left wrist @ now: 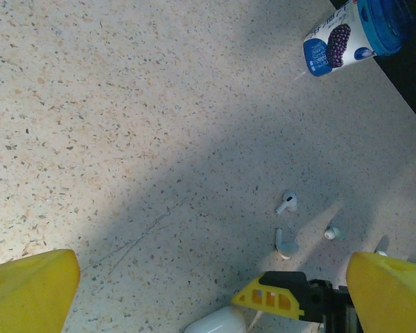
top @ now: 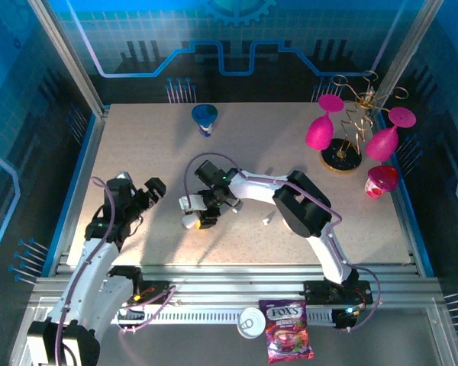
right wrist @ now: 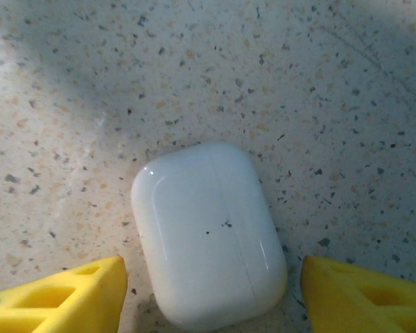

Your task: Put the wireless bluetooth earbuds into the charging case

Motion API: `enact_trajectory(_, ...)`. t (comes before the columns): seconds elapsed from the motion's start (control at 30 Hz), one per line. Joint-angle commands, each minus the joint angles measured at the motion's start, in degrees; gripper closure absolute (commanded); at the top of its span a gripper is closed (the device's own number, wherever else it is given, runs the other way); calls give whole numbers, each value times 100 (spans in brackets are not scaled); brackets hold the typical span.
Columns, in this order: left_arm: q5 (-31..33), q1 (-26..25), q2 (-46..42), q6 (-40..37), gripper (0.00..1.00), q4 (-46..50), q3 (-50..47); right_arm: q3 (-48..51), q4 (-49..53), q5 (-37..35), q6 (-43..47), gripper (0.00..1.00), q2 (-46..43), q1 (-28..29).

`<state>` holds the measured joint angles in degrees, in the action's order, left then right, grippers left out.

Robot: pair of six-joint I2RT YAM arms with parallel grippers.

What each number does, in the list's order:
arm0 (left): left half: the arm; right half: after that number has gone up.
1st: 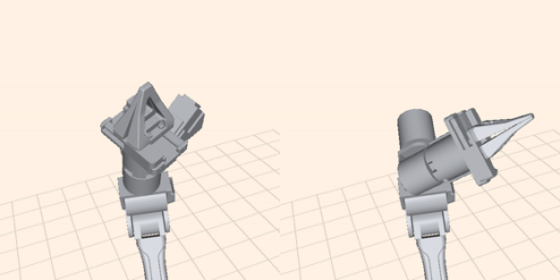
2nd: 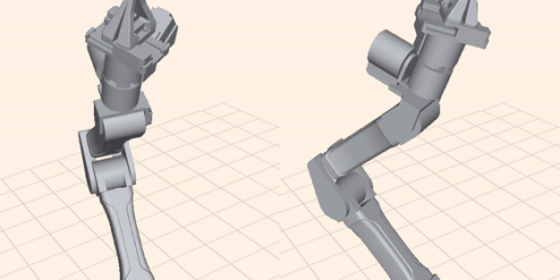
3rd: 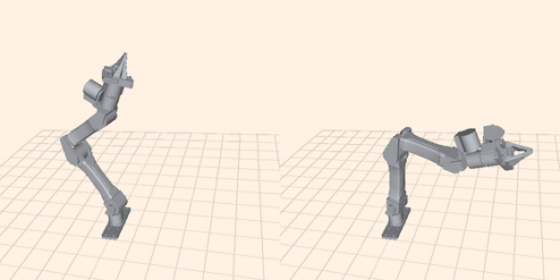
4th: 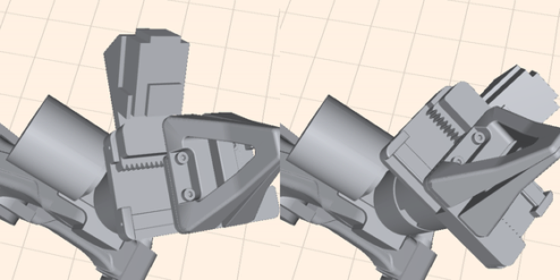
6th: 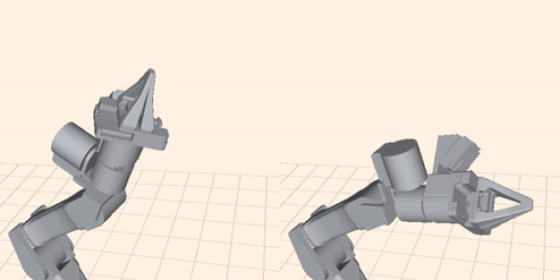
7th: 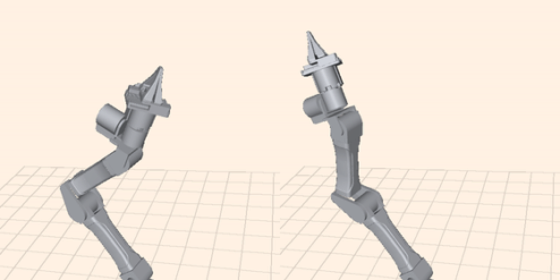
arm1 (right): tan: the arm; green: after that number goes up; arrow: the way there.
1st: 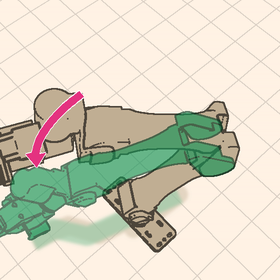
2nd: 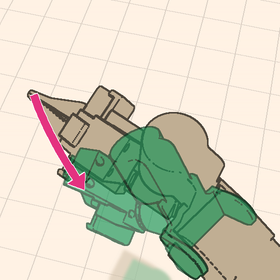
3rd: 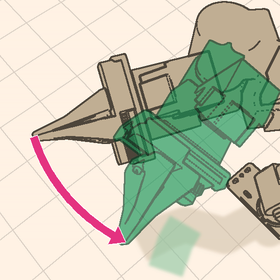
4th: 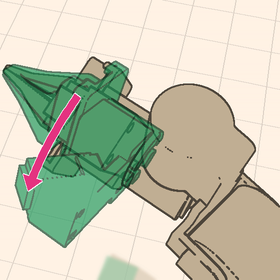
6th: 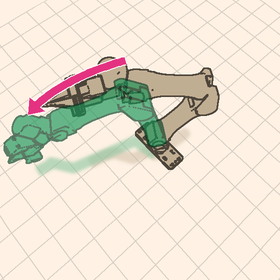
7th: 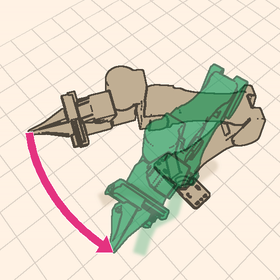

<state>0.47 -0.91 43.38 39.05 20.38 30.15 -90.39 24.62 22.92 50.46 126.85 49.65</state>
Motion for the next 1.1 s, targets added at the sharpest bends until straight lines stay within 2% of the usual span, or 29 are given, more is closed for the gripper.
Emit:
enact_trajectory(0.0,-126,56,-90,-47,1,75,-52,-189,271,-131,61,37,189,105)
enact_trajectory(0.23,-147,56,-119,-62,1,67,-88,-204,321,-108,37,51,191,112)
enact_trajectory(0.43,-178,56,-119,-77,1,51,-96,-257,412,-107,32,60,218,150)
enact_trajectory(0.63,-242,58,-119,-107,1,40,-106,7,142,47,-140,61,-4,93)
enact_trajectory(0.87,-802,42,-110,-182,1,-521,-191,1160,-1038,17,-725,62,-983,-249)
enact_trajectory(1.07,-1561,-301,21,-279,1,-1992,-412,2539,-2489,-691,-1189,62,-2166,-724)
